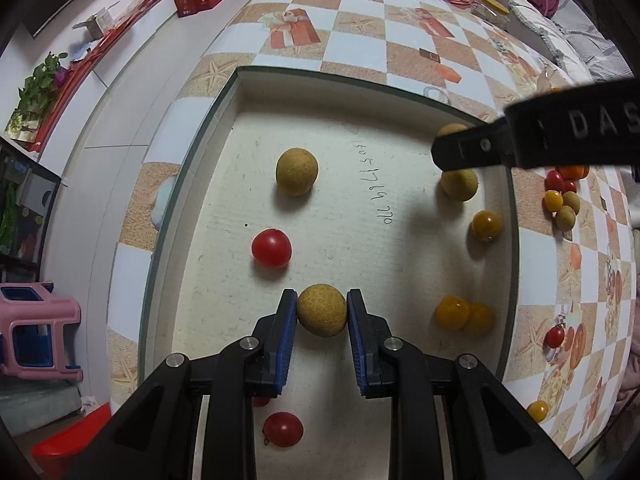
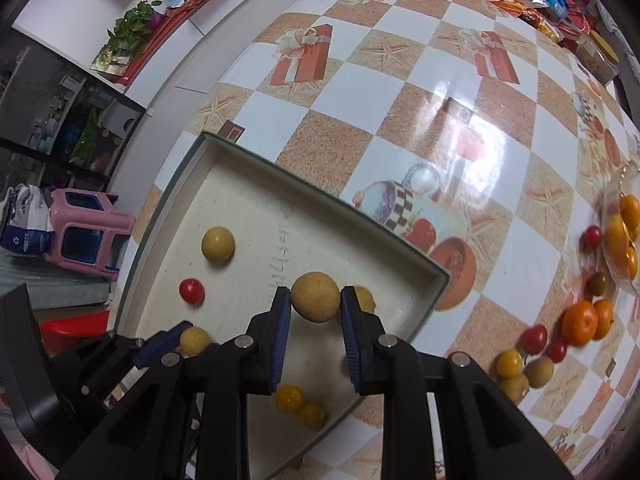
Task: Organize fruits
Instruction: 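Carry the longan in the left tool while the right tool carries its longan to the tray, then open the left tool over the tray while the right tool releases its longan, then move both tools back to the fruit pile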
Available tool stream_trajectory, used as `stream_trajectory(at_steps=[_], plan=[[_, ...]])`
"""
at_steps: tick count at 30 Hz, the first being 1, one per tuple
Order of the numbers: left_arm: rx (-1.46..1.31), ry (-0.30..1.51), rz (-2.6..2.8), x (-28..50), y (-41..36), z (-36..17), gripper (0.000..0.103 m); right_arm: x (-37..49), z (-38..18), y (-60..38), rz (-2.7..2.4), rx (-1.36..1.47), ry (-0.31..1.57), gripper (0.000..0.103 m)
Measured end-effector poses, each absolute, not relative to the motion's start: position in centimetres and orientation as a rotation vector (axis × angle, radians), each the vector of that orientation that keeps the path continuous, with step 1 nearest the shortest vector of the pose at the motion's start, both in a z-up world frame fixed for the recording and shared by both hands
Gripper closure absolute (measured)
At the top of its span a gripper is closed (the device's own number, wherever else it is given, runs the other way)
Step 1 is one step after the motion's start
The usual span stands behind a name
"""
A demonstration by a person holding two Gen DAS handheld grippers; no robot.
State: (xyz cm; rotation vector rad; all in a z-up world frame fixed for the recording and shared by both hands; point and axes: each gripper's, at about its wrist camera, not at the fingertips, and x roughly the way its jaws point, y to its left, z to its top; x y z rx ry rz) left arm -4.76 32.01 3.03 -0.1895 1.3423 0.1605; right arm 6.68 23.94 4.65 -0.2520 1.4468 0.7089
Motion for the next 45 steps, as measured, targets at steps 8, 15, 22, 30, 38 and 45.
stream_trajectory(at_steps=[8,15,22,30,38,45], plan=[[-0.190,1.357,0.170,-4.7,32.1,2.2,0.077,7.3,2.1,25.7,0.708,-0.288,1.486,0.075],[-0.172,1.353,0.170,-4.8,31.8,2.1,0.076,7.5,1.4,26.2,0.715,-0.307,1.501,0.068],[-0.167,1.311,0.173,-5.7,30.9,3.1,0.028,7.8,1.8,26.9,0.722,-0.280,1.511,0.031],[-0.130,1.359,0.154,-6.6,29.9,3.6,0.028,8.3,4.6,24.4,0.757,-0.074,1.487,0.000],[-0.083,1.349,0.115,-8.4,27.7,5.7,0.028,7.8,8.4,18.9,0.667,-0.054,1.400,0.000],[-0.055,1.339,0.051,-8.2,24.4,7.2,0.028,7.0,8.4,10.2,0.516,0.021,1.435,0.000]])
